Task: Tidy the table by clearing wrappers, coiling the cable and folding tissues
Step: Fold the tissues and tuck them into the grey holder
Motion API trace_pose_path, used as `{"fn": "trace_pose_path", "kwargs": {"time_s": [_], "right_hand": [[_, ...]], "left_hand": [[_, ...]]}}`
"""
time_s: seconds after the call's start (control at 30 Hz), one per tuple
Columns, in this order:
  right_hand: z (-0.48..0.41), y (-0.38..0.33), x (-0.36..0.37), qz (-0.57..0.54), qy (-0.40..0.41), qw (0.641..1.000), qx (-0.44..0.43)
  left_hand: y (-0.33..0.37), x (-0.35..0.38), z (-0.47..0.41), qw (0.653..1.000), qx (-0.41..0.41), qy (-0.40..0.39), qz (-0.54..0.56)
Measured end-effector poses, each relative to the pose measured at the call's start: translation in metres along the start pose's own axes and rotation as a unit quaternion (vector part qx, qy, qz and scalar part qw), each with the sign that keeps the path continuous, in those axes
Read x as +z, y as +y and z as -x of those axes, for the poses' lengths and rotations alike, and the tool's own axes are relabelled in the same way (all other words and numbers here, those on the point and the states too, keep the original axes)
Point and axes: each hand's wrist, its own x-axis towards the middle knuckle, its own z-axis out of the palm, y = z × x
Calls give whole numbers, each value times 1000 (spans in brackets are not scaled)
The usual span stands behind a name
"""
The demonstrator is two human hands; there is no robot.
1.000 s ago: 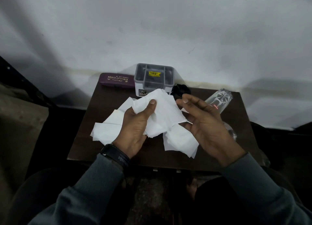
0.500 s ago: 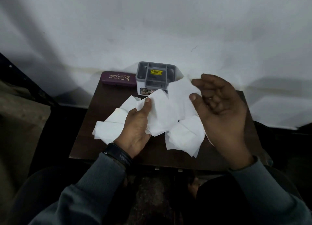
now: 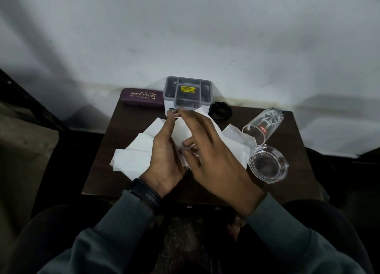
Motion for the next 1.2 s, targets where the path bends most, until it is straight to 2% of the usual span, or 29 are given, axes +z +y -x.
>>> {"fn": "trace_pose_path", "kwargs": {"time_s": [0.07,0.17,0.23,0.27,0.33,0.4,0.47,0.6,0.7,0.83,0.93,1.0,1.1,1.2], "right_hand": [[2,-4,-1,-50,18,998,23],[-2,3,-13,-110,158,979,66],[-9,20,-25,-123,217,956,155],[-12,27,-31,-144,200,944,221],[-14,40,-38,-230,106,906,339],[-10,48,-37,-335,35,862,378],[-7,51,-36,-387,14,843,372],[-7,52,-39,-375,23,847,377],[-7,55,-43,-383,59,839,383],[-7,51,-46,-408,51,826,385],[-6,49,-48,-388,34,847,361],[-5,49,-47,-353,34,874,332],[-5,53,-45,-303,48,907,288],[-6,55,-42,-277,65,920,269]], "left_hand": [[-1,0,1,1000,-8,12,-26],[-4,-4,-4,995,49,58,-65],[-3,-6,-5,988,89,71,-108],[-2,-6,-4,984,97,73,-129],[2,-2,0,978,97,62,-176],[4,-1,2,966,95,38,-236],[7,1,4,955,95,24,-279],[14,-4,5,939,81,-13,-335],[19,-8,4,926,75,4,-369],[24,-8,2,946,78,36,-313],[25,-7,0,951,79,48,-296],[26,-4,1,959,74,53,-270],[28,0,1,979,41,65,-186],[30,-3,1,985,7,66,-161]]}}
